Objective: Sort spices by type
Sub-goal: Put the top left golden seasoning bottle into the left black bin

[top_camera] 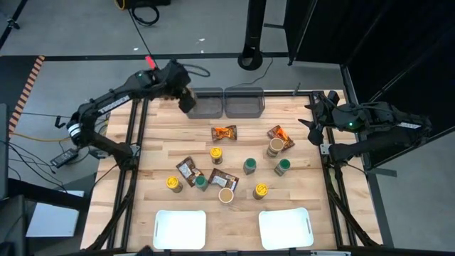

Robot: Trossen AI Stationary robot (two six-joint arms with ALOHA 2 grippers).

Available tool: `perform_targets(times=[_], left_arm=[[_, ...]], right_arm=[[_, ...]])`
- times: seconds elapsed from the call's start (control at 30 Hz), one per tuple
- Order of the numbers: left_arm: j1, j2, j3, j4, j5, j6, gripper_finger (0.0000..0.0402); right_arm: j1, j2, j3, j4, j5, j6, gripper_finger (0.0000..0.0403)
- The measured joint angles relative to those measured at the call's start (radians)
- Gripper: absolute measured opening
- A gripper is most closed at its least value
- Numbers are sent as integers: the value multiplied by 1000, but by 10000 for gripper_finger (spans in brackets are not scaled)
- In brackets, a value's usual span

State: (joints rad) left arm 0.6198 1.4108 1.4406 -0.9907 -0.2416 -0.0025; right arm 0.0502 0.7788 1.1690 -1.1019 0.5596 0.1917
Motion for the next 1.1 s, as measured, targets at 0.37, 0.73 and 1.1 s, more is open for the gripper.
perform_targets(times=[0.37,0.73,1.1], left_arm=[[169,225,72,58,143,80,259],[172,396,136,56,171,108,259],[187,463,135,85,104,142,259]], right_arm=[[0,9,0,1,0,0,264],[0,26,0,5,0,1,261],[0,35,0,7,0,1,259]])
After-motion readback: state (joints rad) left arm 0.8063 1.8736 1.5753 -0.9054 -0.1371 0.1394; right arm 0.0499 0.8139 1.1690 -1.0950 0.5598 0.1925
